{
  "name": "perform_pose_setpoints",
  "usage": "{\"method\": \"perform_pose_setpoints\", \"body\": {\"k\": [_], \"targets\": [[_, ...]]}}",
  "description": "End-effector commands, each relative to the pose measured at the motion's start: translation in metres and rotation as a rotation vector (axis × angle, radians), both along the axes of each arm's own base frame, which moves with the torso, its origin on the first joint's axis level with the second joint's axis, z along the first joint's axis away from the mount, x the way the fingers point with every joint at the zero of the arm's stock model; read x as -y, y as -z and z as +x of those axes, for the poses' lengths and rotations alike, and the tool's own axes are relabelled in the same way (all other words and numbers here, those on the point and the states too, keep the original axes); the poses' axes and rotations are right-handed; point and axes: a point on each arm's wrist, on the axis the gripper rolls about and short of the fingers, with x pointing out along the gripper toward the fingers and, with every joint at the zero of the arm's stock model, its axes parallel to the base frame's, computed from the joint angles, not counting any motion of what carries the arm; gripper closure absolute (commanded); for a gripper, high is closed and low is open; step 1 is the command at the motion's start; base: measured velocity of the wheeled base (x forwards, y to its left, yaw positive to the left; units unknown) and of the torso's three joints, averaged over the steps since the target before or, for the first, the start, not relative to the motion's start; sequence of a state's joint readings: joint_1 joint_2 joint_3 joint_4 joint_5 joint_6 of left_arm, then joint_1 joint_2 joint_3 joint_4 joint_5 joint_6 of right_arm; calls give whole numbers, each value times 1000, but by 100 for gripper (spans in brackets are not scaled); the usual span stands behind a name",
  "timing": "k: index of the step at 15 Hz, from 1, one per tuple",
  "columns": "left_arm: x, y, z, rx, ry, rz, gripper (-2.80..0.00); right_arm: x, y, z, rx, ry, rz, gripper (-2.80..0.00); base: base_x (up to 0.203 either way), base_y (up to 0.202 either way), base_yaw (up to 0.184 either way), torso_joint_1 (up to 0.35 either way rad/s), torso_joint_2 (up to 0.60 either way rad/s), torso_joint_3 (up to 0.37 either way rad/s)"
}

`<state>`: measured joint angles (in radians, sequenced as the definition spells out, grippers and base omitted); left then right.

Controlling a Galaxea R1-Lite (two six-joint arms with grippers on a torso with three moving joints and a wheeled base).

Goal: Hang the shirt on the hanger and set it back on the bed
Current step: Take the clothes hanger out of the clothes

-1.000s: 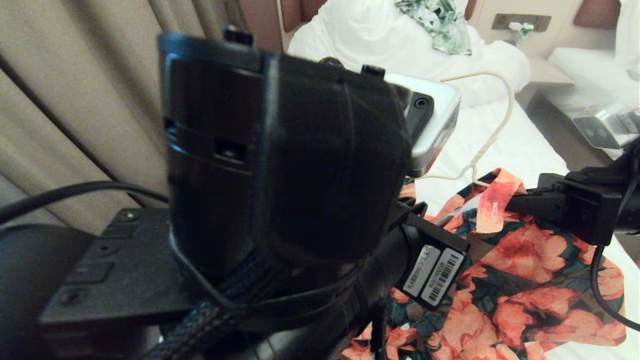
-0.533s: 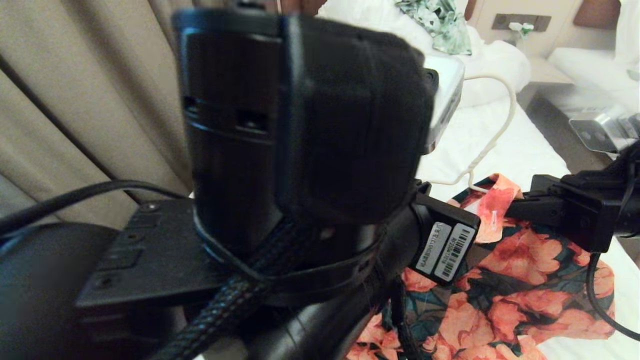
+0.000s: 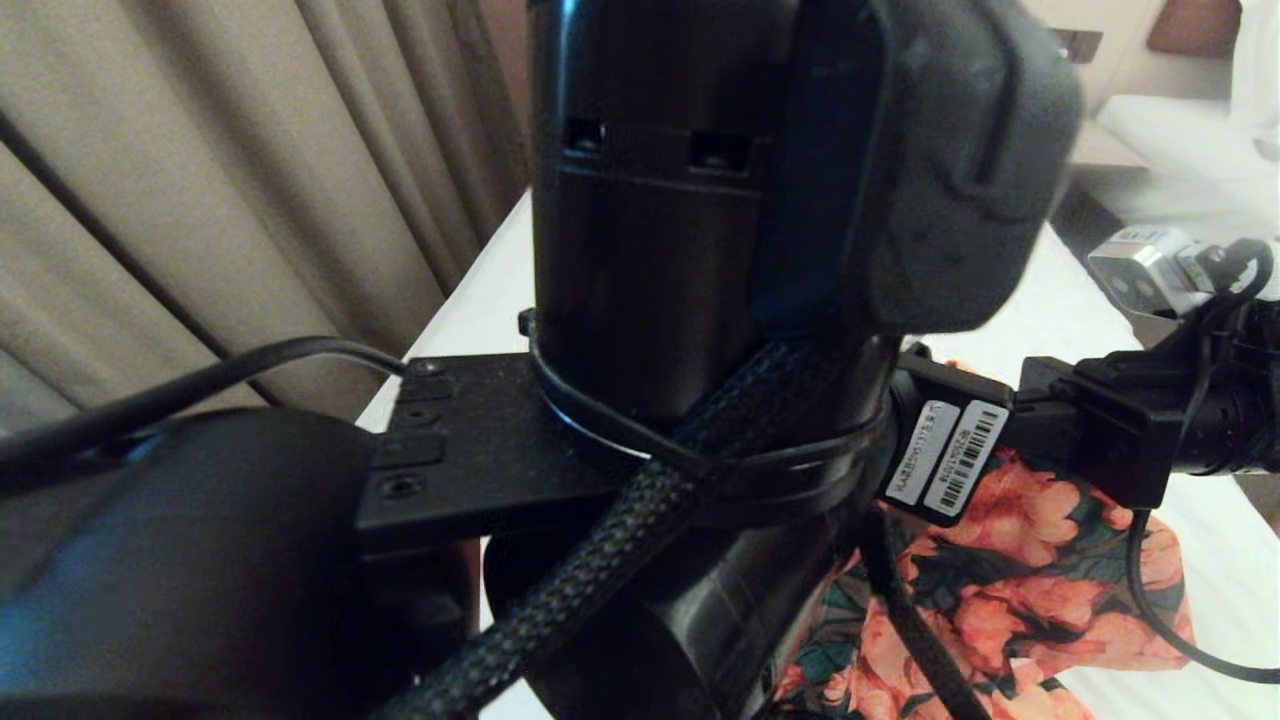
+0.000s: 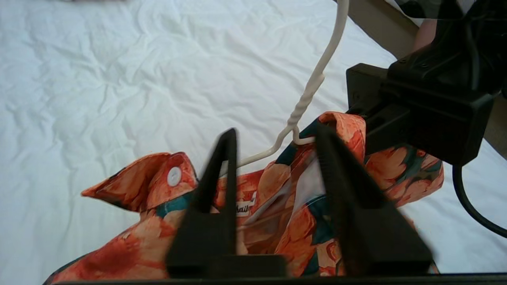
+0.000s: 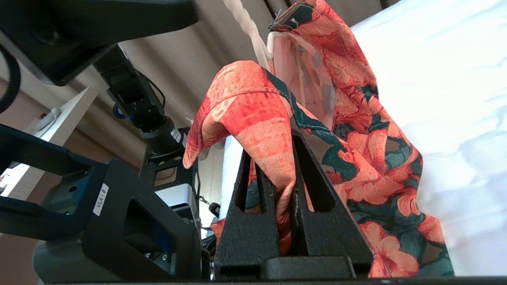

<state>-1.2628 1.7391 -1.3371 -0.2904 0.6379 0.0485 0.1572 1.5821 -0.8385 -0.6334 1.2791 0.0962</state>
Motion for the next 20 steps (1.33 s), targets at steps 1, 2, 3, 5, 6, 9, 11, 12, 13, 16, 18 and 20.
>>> {"method": "perform_pose_setpoints", "body": {"k": [1,2,3,5,6,9,11,12,13,16,18,20], "targets": [[4,4,2,-2,-6,7,-280,0,1,1,-1,-8,1,0,0,0,0,0,0,0],[6,5,2,-3,-5,10,-280,0,0,1,2,-8,1,0,0,0,0,0,0,0],[9,5,3,-3,-5,9,-280,0,0,0,2,-8,1,0,0,0,0,0,0,0],[16,3,5,2,-5,-5,-280,0,-1,0,3,-9,2,0,0,0,0,0,0,0],[20,3,6,3,-5,-8,-280,0,0,0,1,-9,2,0,0,0,0,0,0,0],[30,5,10,4,-5,-9,-280,0,-2,-2,8,-9,3,0,0,0,0,0,0,0],[31,8,12,1,-10,-5,-280,0,-4,-3,13,-8,4,0,0,0,0,0,0,0],[31,7,14,2,-13,-9,-280,0,-4,-3,14,-8,4,0,0,0,0,0,0,0],[31,5,19,10,-26,-27,-280,0,-5,-4,16,-8,4,0,0,0,0,0,0,0],[35,5,26,17,-37,-40,-280,0,-6,-5,18,-8,5,0,0,0,0,0,0,0],[38,8,26,21,-35,-27,-280,1,-6,-5,20,-8,5,0,0,0,0,0,0,0],[41,5,30,30,-40,-45,0,1,-7,-6,24,-9,6,0,0,0,0,0,0,0]]}}
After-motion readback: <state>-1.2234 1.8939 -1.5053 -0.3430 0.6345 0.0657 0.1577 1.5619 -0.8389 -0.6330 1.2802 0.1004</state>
